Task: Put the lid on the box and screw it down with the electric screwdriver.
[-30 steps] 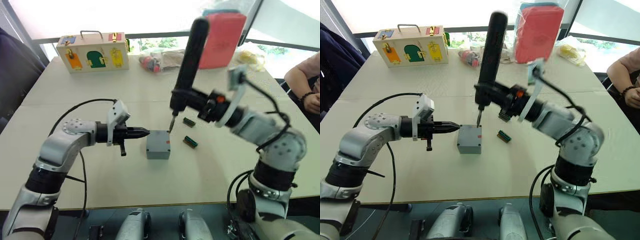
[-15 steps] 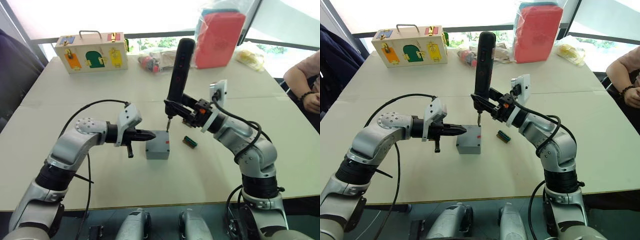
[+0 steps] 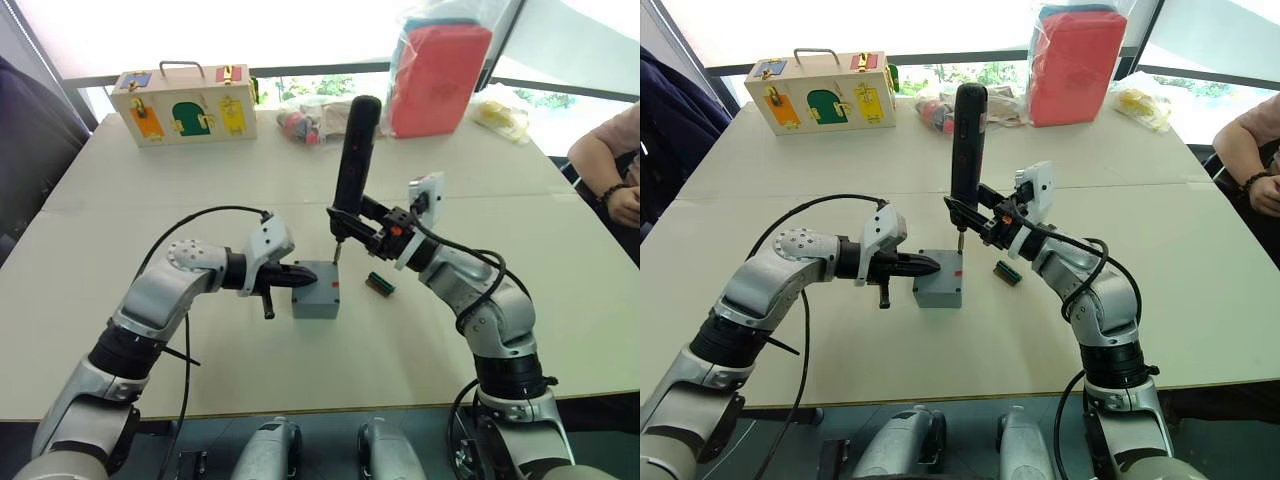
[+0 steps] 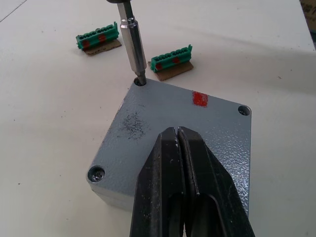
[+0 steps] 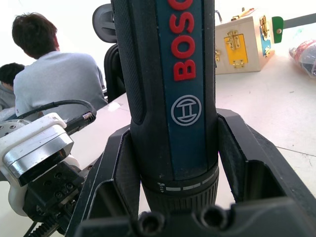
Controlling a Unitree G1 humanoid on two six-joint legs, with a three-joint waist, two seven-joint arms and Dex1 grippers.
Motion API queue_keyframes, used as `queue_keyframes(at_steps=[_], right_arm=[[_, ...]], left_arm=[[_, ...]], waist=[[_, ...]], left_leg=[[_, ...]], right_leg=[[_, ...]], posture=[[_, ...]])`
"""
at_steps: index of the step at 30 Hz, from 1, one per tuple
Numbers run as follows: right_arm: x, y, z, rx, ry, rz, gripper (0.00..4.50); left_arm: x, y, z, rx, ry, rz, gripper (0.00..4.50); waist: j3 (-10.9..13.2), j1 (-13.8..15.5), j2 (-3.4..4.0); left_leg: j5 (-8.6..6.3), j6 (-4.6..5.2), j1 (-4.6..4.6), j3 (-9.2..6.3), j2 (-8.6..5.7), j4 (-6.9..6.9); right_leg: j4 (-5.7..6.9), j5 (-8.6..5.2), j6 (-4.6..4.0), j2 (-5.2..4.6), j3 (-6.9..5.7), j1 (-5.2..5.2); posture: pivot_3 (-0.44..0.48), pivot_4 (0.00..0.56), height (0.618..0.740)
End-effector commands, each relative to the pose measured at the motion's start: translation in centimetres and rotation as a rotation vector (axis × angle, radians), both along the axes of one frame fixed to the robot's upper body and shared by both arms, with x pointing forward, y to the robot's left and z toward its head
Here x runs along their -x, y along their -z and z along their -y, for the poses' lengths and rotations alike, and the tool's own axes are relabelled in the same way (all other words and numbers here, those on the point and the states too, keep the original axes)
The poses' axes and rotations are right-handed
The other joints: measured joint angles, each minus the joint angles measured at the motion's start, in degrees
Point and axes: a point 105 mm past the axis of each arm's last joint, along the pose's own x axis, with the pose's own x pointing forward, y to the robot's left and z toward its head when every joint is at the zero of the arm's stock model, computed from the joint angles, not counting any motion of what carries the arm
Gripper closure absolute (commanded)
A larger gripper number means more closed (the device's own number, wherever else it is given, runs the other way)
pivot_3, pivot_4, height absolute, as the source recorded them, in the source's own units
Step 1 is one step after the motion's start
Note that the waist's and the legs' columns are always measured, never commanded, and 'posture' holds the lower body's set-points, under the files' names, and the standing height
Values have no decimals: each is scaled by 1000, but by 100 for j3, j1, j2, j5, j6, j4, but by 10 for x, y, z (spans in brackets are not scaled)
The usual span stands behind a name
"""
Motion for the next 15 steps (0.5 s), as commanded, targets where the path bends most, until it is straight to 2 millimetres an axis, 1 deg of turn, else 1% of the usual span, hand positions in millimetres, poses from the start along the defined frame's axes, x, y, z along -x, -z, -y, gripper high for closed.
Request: queue_keyframes(at_steps=[1,3,7,9,11,12,13,15], right_arm=[[4,-9,-1,-2,-4,68,2691],[3,-1,-1,16,-2,61,2691],[1,27,3,30,25,16,2691],[1,34,4,27,36,4,2691],[2,45,4,39,45,-17,2691],[2,48,4,43,48,-26,2691],[2,52,3,55,50,-31,2691],[2,56,2,63,52,-49,2691]], left_arm=[[1,0,1,-13,13,13,4500],[1,3,0,-24,14,11,4500],[3,7,0,-22,13,-7,4500],[3,10,-1,-27,11,-12,4500],[5,12,-1,-25,8,-24,4500],[6,13,-1,-20,6,-31,4500],[6,13,0,-17,5,-35,4500],[7,14,0,-18,5,-38,4500]], waist=[[0,1,0],[0,1,0],[-4,1,-4],[-6,0,-2],[-6,-1,-3],[-7,2,-2],[-10,2,-1],[-26,2,-2]], left_leg=[[0,0,0,0,0,0],[0,0,0,0,0,1],[0,0,9,0,0,0],[-1,1,23,-2,0,0],[-6,9,52,-2,1,-2],[-23,39,76,-3,2,-6],[-29,47,101,-4,3,-10],[-33,52,117,-5,3,-12]], right_leg=[[0,0,0,0,0,0],[0,0,0,0,0,0],[-2,0,0,0,0,12],[-4,0,0,0,-2,26],[-12,-1,1,1,-2,57],[-19,-1,1,2,-3,81],[-26,-4,2,3,-4,107],[-31,-6,3,3,-4,123]], posture=[[0,150,740],[0,150,740],[0,150,740],[0,150,740],[0,150,740],[0,150,740],[0,150,740],[0,150,740]])
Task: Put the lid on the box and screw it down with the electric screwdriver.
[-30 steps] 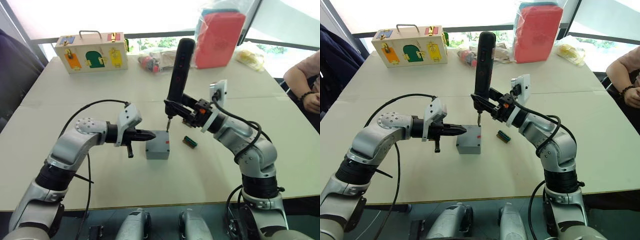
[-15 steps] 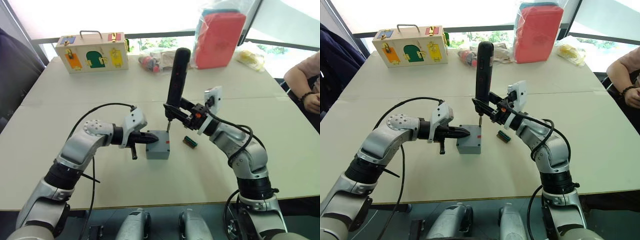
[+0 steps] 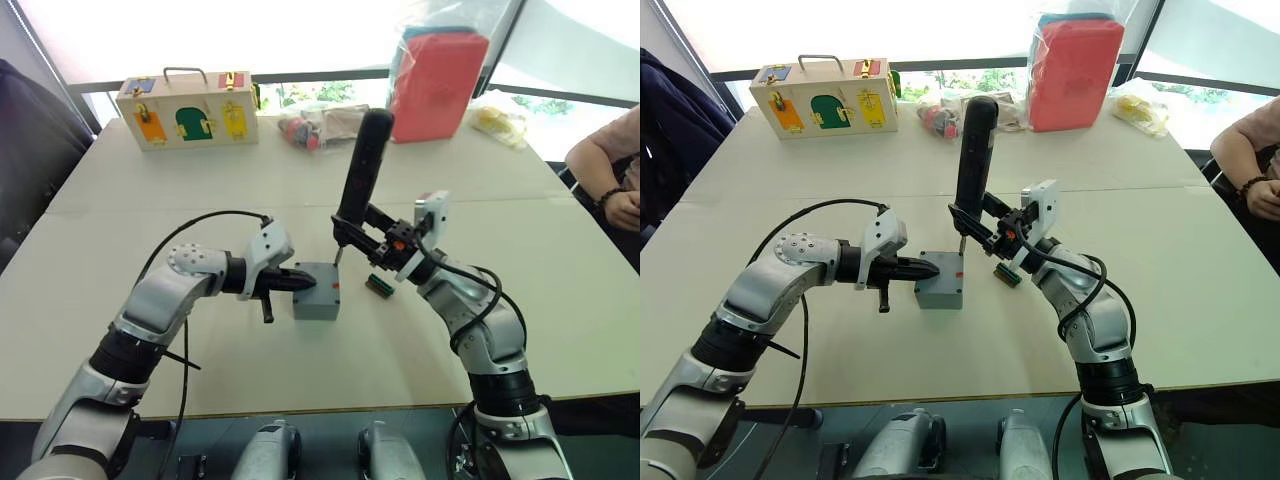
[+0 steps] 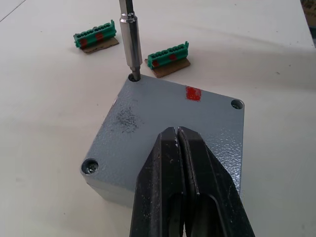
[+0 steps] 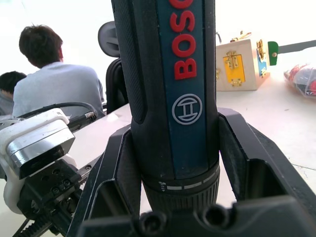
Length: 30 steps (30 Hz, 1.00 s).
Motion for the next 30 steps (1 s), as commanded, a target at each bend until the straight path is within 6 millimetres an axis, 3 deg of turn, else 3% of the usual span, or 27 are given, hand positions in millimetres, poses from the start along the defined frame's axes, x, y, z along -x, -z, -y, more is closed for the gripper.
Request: queue_keyframes(at_steps=[1,10,30], right_arm=[[-3,37,-2,84,22,-129,2691],[-2,56,-5,148,41,-172,2691],[-5,53,-7,103,82,-154,2691]], left_arm=[[4,5,2,-14,3,-19,4500],[10,8,5,-6,7,-33,4500],[11,12,2,-15,-5,-50,4500]], waist=[[-14,0,-1],[-87,5,2],[-124,6,8]], left_leg=[[0,0,0,0,0,0],[-1,-1,4,-3,0,-2],[-4,1,9,-6,0,-5]], right_leg=[[-1,0,0,0,0,0],[-6,-1,-1,-1,1,0],[-10,-3,-5,-4,0,-9]], posture=[[0,150,740],[0,150,740],[0,150,740]])
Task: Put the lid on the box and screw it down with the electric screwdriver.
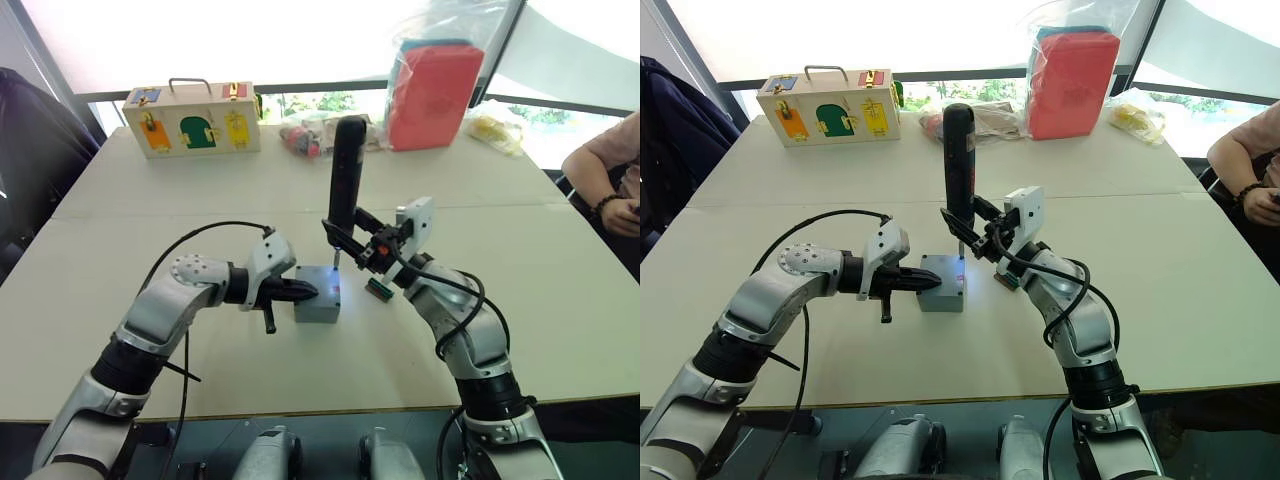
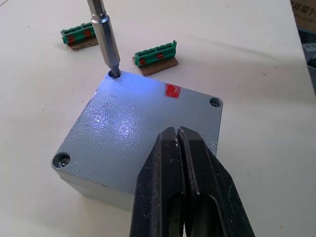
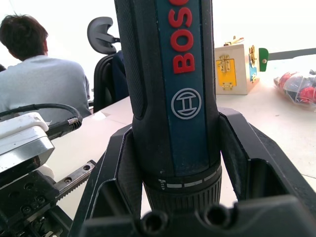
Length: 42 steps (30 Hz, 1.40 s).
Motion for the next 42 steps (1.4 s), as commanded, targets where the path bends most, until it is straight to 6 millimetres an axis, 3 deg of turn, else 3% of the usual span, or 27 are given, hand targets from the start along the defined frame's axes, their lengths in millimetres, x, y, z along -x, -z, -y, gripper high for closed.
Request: queue_keyframes(at_steps=[1,6,15,21,27,29,31,33,36,42], right_arm=[[-1,40,5,63,21,-148,2691],[-3,20,7,44,11,-105,2691],[2,-67,29,6,-32,17,2691],[-1,-137,55,-111,-10,-1,2691],[-11,-160,81,-137,15,-265,2691],[-16,-156,96,-128,55,-380,2691],[-19,-138,112,-64,123,-524,2691],[-20,-109,133,25,224,-666,2691],[-7,-56,160,144,265,-890,2691],[12,-2,184,181,306,-1158,2691]], left_arm=[[3,3,0,-20,1,-11,4500],[2,5,1,-14,-9,-16,4500],[0,11,2,16,-25,-31,4500],[-9,-23,2,244,-105,15,4500],[-1,-58,-8,369,-140,158,4500],[7,-60,-11,350,-115,134,4500],[17,-58,-15,306,-85,99,4500],[28,-53,-21,255,-62,64,4500],[47,-51,-30,206,-28,24,4500],[66,-46,-39,159,-8,-32,4500]], waist=[[0,0,0],[0,0,0],[12,69,14],[42,129,36],[54,98,32],[58,95,35],[61,106,36],[61,115,36],[64,129,31],[118,-23,76]], left_leg=[[0,0,0,0,0,0],[-1,1,0,0,0,-1],[-4,7,-16,-1,-4,-3],[-4,7,-44,1,-6,-2],[5,-9,-108,-2,-1,-1],[5,-8,-115,2,-1,-1],[5,-7,-119,3,-1,-1],[4,-5,-121,3,-1,-3],[-3,7,-125,5,-2,-2],[-10,24,-124,16,-2,7]], right_leg=[[0,0,0,0,0,0],[-1,0,0,-1,0,0],[-6,0,-1,-23,0,-12],[-3,2,-1,-31,0,-24],[3,5,-5,-30,-2,-83],[2,8,-8,-34,-1,-91],[1,8,-10,-36,-2,-93],[-3,7,-12,-37,-3,-93],[-16,-2,-28,-39,-6,-88],[-60,11,-24,-35,-7,-64]], posture=[[0,150,740],[0,150,740],[0,150,740],[0,150,740],[0,150,740],[0,150,740],[0,150,740],[0,150,740],[0,150,740],[0,150,740]])
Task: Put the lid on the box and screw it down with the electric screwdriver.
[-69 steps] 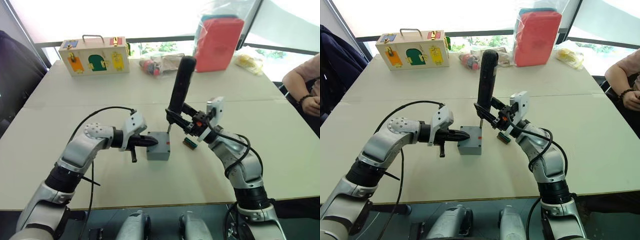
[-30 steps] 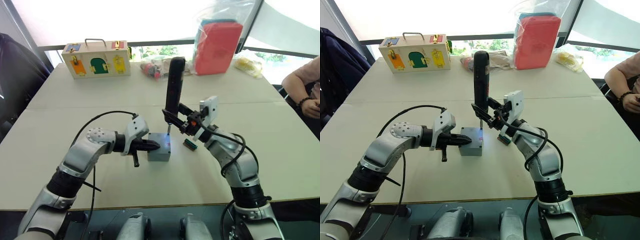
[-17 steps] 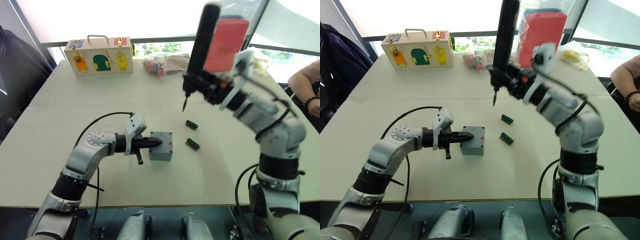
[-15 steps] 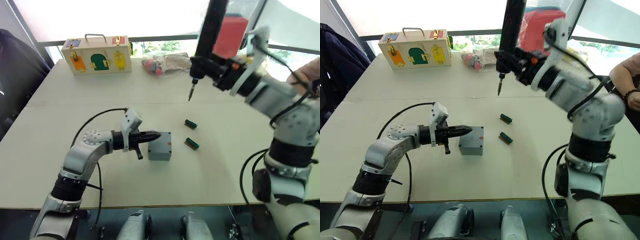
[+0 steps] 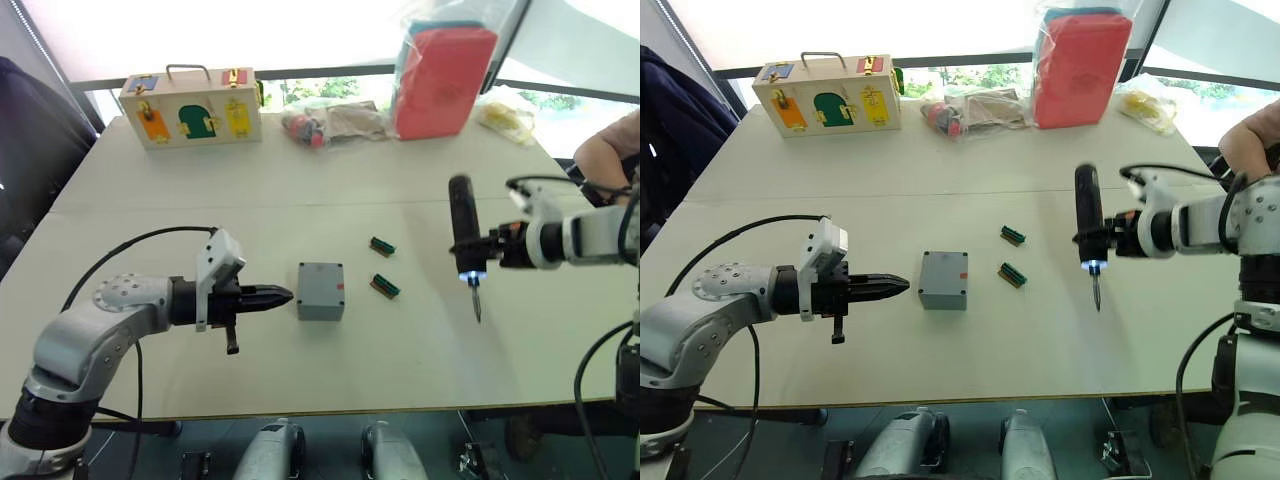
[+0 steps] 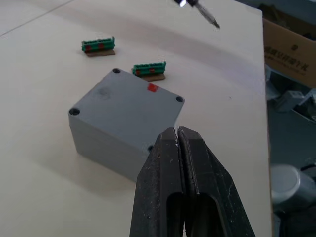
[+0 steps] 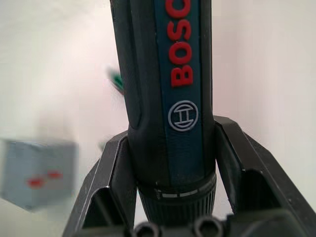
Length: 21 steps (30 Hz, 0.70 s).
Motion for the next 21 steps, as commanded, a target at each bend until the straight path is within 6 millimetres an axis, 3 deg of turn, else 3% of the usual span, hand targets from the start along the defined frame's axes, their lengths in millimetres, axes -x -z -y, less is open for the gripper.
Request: queue_keyframes(at_steps=[1,6,12,14,16,18,21], right_arm=[[7,-9,3,-15,-18,-9,2691],[6,10,7,15,21,-90,2691],[-3,17,10,61,66,-117,2691],[-3,19,10,78,59,-120,1675],[-2,21,12,106,56,-121,1167],[-2,21,13,112,57,-116,378],[-6,13,13,153,38,-59,23]], left_arm=[[11,-6,-2,-3,25,10,4500],[9,1,-3,-15,2,-1,4500],[11,3,-7,-4,-18,-25,4500],[10,5,-10,-5,-30,-38,4500],[8,9,-15,-5,-49,-57,4500],[5,12,-21,-7,-71,-72,4500],[1,11,-28,22,-94,-87,4500]], waist=[[10,-23,12],[20,-4,12],[23,5,10],[23,14,10],[23,14,9],[23,11,9],[23,19,8]], left_leg=[[0,0,2,0,1,0],[1,-1,3,-2,11,0],[0,0,3,1,4,6],[0,0,5,0,4,7],[0,0,5,-4,4,6],[0,0,6,-3,4,7],[0,0,11,-4,4,7]], right_leg=[[2,5,10,2,0,0],[5,7,14,16,-7,1],[2,8,14,17,-11,7],[2,9,17,18,-12,8],[2,9,17,20,-13,9],[1,9,17,20,-15,11],[2,9,17,20,-16,16]], posture=[[0,150,740],[0,150,740],[0,150,740],[0,150,740],[0,150,740],[0,150,740],[0,150,740]])
